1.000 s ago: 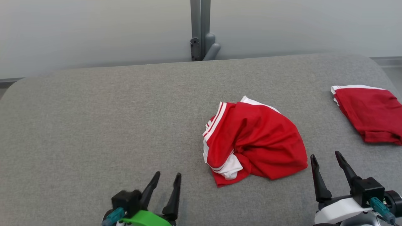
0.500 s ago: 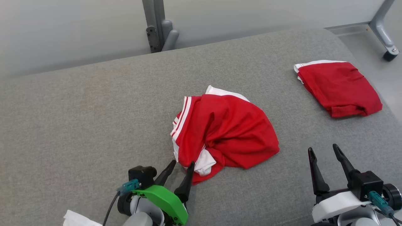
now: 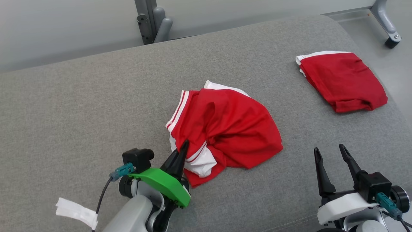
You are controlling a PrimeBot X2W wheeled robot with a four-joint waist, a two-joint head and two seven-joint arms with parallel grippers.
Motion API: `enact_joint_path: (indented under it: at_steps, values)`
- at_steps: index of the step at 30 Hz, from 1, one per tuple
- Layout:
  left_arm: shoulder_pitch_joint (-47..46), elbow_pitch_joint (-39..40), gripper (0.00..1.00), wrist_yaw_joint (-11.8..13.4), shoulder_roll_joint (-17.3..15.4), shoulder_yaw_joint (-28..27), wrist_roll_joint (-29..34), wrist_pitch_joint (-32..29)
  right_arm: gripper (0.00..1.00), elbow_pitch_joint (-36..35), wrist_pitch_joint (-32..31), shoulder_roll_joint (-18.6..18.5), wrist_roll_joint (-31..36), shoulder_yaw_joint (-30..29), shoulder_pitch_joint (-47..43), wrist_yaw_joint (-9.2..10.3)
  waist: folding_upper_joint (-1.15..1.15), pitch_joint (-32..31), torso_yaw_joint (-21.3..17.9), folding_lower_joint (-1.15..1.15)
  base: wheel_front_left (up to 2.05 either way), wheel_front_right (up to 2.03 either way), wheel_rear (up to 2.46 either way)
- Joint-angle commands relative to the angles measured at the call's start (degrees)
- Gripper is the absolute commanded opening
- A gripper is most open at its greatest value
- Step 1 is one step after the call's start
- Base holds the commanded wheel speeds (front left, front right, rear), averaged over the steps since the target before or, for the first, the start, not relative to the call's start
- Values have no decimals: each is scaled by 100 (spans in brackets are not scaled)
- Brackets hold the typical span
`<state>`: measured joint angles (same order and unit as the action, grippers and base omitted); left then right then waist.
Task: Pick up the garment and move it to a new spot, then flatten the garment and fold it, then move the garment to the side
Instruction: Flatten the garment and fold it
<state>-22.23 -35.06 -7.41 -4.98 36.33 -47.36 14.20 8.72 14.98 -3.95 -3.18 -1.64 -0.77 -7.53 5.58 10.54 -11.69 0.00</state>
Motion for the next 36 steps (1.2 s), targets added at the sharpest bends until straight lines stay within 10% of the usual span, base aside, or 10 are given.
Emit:
enact_joint_path:
  at_steps: [1, 10, 23, 28, 36]
  values:
    - [-104, 76, 0, -15, -65, 19, -88, -16, 100, 13, 8, 16, -27, -21, 3, 8, 0, -16, 35, 0, 0, 0, 0]
    - [-487, 1613, 0, 18, -1036, -273, -643, -487, 100, 75, 8, 38, -29, -57, -172, 8, 0, -212, 351, 0, 0, 0, 0]
    - [-1766, 3175, 0, 984, -2886, -1189, -399, -1915, 100, 158, 8, 38, -103, -38, -162, 8, 0, -403, 732, 0, 0, 0, 0]
    - [-2491, 3336, 0, 1148, -2792, -931, -119, -2397, 100, 183, 8, 15, -111, -21, -152, 8, 0, -409, 802, 0, 0, 0, 0]
    - [-2690, 2940, 0, 1320, -1760, -17, 210, -2623, 100, 255, 8, 25, -153, 108, -12, 8, 0, -312, 740, 0, 0, 0, 0]
